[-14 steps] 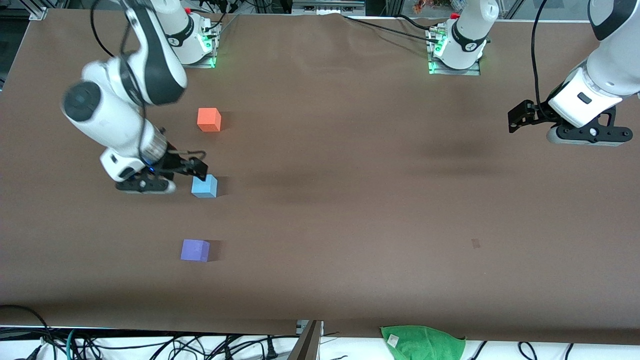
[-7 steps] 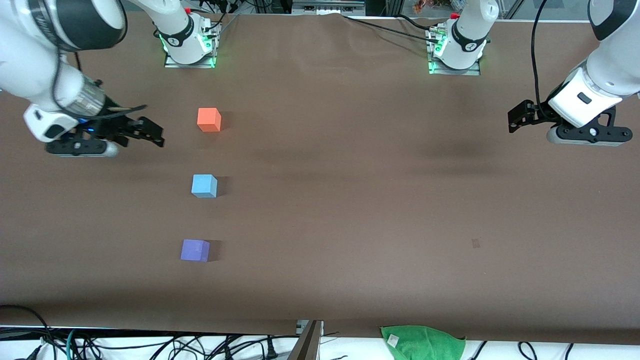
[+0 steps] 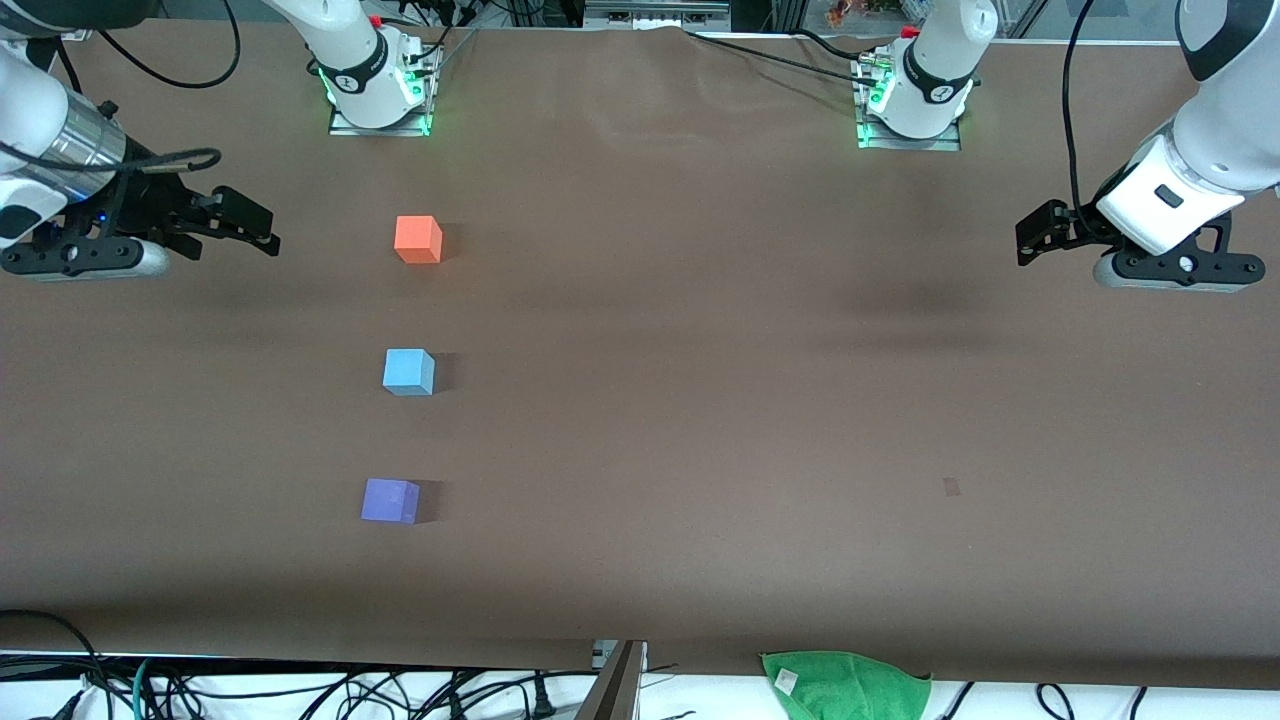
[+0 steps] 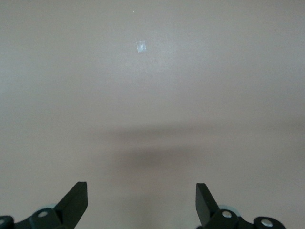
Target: Place blue block between orange and purple blocks
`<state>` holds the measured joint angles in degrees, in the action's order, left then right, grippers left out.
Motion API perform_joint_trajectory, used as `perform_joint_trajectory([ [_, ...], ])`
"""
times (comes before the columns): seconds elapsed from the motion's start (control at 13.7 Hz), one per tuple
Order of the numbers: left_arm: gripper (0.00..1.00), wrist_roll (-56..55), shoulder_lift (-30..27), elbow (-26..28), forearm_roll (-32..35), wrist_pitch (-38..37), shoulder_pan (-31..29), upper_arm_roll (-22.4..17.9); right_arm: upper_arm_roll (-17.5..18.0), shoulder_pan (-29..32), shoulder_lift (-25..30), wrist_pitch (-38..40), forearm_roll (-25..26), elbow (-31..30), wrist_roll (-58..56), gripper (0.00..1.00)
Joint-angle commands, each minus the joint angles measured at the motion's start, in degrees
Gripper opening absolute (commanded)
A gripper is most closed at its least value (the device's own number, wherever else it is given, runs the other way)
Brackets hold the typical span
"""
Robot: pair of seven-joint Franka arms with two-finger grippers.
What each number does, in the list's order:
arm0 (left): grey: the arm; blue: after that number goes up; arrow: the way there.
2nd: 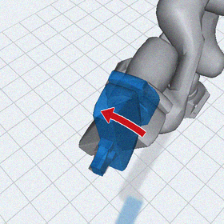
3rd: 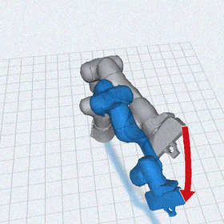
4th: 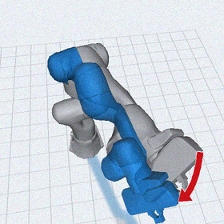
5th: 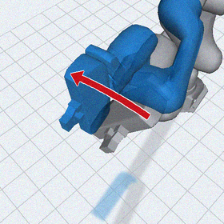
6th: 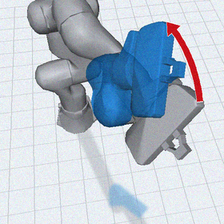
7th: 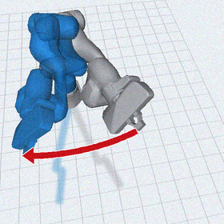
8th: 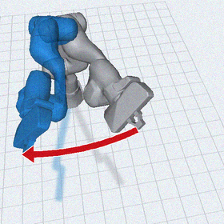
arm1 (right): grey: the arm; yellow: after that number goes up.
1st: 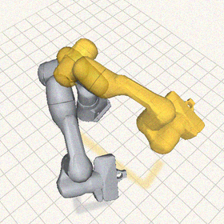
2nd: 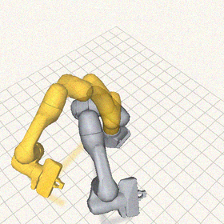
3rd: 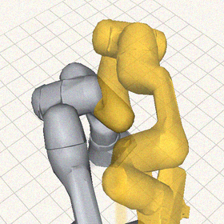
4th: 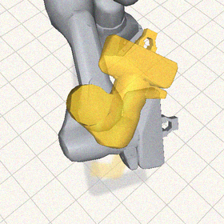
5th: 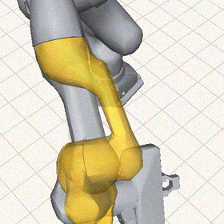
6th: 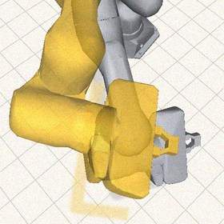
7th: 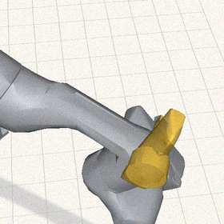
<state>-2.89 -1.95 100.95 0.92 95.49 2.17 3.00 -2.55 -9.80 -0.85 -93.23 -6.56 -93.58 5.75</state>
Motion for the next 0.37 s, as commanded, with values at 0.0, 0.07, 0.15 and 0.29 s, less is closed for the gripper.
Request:
perform_joint_trajectory([
  [0.0, 1.00, -0.09, -0.25, -0.14, -1.27, -0.75, 0.29, -0.28, -0.17, 0.48, -1.00, 0.78, -0.21, 1.91, -0.30, 1.00],
  [0.07, 1.00, -0.10, -0.25, -0.23, -1.27, -0.75, 0.29, -0.28, -0.26, 0.57, -1.00, 0.77, -0.04, 2.17, -0.38, 1.00],
  [0.15, 1.00, -0.10, -0.25, -0.23, -1.27, -0.75, 0.29, -0.28, -0.26, 0.66, -1.08, 0.77, -0.04, 3.13, -0.21, 1.00],
  [0.29, 1.00, -0.10, -0.25, -0.23, -1.27, -0.75, 0.29, -0.28, -0.35, 0.84, -1.87, 1.38, 0.57, 4.36, -0.82, 1.00],
])
